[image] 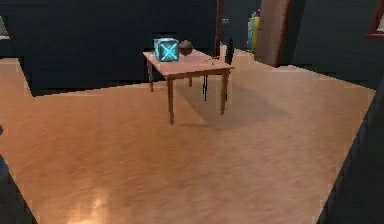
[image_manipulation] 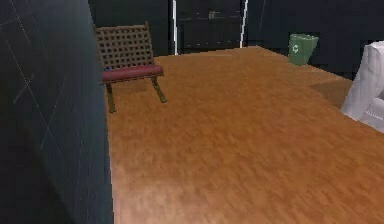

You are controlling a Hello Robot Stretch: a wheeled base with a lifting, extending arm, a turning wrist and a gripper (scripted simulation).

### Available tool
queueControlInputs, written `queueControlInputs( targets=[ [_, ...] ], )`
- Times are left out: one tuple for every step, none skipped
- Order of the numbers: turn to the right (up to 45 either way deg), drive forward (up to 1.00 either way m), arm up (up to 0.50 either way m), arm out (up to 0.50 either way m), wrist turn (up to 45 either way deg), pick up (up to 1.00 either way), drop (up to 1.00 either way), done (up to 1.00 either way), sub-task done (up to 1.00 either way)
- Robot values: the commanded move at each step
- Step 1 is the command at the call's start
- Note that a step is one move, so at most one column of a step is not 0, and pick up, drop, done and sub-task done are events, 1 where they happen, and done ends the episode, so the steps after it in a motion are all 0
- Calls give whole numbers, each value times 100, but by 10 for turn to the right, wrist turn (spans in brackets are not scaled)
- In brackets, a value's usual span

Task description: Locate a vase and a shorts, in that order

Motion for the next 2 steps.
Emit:
queueControlInputs(
  targets=[
    [0,60,0,0,0,0,0,0,0],
    [240,0,0,0,0,0,0,0,0]
  ],
)
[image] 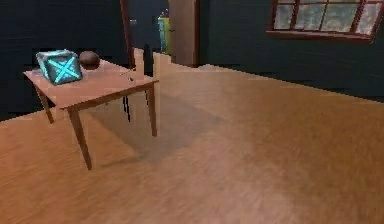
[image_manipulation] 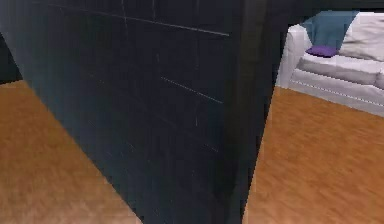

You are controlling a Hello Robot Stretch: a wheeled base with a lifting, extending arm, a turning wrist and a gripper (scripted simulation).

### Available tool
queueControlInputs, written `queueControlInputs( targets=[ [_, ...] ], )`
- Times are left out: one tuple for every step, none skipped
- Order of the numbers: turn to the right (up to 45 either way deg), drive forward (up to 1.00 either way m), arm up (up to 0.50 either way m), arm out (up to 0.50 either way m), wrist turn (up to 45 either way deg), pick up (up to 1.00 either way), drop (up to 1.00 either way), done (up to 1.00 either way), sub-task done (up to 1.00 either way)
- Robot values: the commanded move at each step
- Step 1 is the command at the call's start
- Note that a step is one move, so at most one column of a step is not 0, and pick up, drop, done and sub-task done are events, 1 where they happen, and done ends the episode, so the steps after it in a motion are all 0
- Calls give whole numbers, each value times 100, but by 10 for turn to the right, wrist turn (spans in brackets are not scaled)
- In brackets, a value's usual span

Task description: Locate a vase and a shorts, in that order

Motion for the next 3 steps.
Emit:
queueControlInputs(
  targets=[
    [0,100,0,0,0,0,0,0,0],
    [0,100,0,0,0,0,0,0,0],
    [120,0,0,0,0,0,0,0,0]
  ],
)
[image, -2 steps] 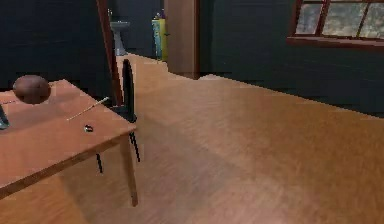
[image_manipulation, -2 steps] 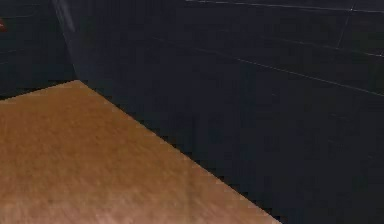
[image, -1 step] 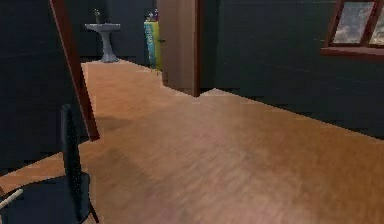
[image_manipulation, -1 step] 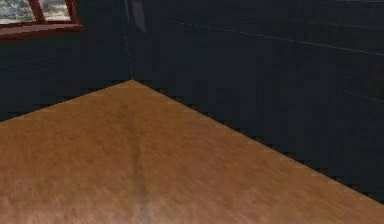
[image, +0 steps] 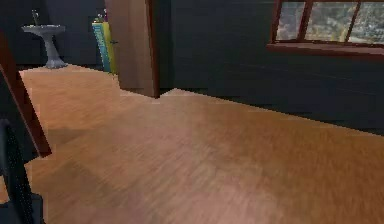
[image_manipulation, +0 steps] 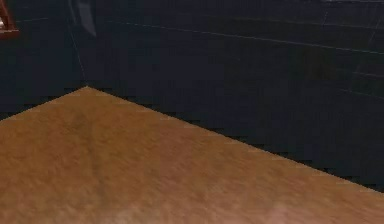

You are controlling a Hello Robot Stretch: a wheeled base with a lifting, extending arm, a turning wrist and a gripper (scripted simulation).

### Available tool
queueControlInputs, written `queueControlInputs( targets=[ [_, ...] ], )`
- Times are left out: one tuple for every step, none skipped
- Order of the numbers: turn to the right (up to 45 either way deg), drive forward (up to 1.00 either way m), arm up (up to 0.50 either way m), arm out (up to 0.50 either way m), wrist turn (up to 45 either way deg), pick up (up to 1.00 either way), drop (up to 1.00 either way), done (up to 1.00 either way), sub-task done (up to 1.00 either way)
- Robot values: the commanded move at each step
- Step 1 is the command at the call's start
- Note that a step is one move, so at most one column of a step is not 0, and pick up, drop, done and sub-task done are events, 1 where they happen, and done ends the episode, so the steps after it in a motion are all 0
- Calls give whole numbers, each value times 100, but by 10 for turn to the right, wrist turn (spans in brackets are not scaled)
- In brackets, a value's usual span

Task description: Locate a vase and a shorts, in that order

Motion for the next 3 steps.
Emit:
queueControlInputs(
  targets=[
    [0,5,0,0,0,0,0,0,0],
    [450,0,0,0,0,0,0,0,0],
    [240,0,0,0,0,0,0,0,0]
  ],
)
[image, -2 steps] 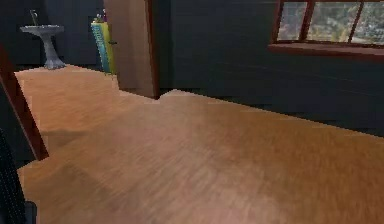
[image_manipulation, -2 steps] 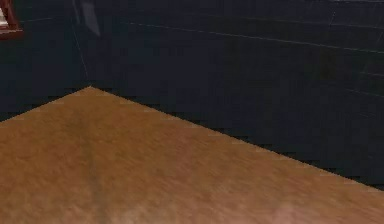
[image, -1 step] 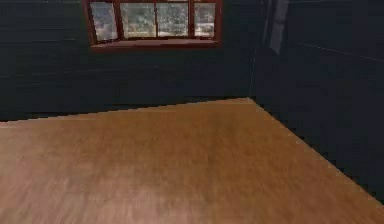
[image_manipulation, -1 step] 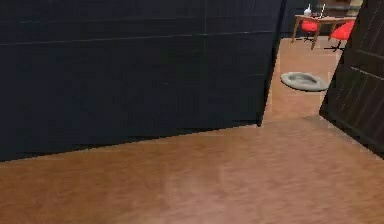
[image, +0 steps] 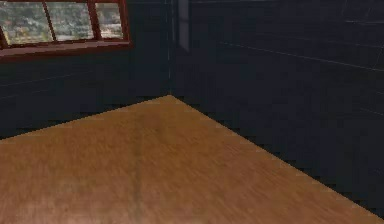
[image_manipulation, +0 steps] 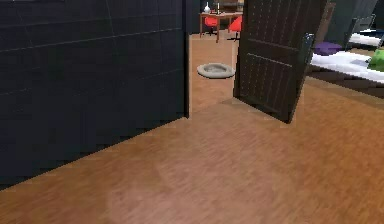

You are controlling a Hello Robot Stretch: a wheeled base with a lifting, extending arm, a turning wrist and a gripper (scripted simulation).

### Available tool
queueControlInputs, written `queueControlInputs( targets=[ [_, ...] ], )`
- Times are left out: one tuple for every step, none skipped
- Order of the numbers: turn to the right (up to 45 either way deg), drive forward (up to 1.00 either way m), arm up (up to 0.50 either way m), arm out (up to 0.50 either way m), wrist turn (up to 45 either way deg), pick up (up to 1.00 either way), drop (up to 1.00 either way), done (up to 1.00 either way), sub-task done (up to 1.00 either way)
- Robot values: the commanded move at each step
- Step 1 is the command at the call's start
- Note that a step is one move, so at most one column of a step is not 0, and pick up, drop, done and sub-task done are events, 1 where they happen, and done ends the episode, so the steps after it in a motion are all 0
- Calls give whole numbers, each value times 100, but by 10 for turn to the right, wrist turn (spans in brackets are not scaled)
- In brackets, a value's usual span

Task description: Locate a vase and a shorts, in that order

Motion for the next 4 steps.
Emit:
queueControlInputs(
  targets=[
    [0,20,0,0,0,0,0,0,0],
    [-450,0,0,0,0,0,0,0,0],
    [-390,0,0,0,0,0,0,0,0],
    [0,100,0,0,0,0,0,0,0]
  ],
)
